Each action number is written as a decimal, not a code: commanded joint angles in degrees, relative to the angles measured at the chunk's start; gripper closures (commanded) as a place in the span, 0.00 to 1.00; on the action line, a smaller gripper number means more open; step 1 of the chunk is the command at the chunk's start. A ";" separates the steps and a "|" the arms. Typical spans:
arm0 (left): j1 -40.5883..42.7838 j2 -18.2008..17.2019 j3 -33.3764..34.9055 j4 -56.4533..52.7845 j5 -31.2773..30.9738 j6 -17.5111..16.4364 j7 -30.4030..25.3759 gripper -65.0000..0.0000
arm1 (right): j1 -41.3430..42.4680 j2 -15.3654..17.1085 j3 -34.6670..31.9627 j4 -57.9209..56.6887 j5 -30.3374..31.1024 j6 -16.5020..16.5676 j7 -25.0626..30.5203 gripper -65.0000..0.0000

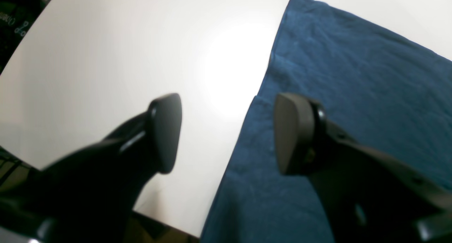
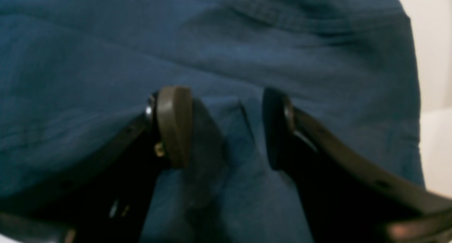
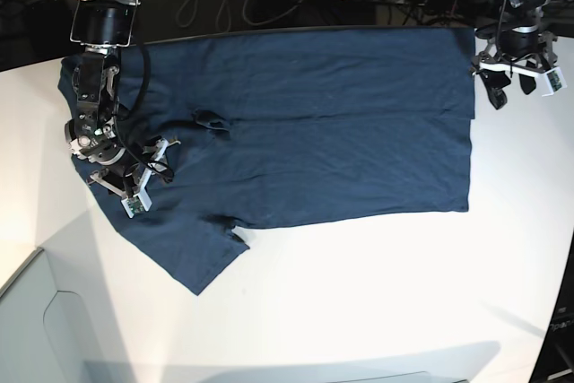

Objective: Fold the T-shirt properly
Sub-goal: 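Open the right gripper and lift it off the fabric, then move right gripper toward the sleeve fold, left gripper hovering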

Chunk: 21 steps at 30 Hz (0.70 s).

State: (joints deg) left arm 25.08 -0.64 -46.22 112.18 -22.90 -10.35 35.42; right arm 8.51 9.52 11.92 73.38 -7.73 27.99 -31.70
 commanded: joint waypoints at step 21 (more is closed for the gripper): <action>-0.95 -0.28 -0.25 0.92 -0.53 -0.07 -1.18 0.40 | -2.76 0.55 0.52 13.08 0.39 0.80 0.98 1.00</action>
State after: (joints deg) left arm 24.38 -0.47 -46.22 112.18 -22.85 -10.28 35.83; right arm 4.64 9.52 12.21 85.38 -7.92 28.01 -32.08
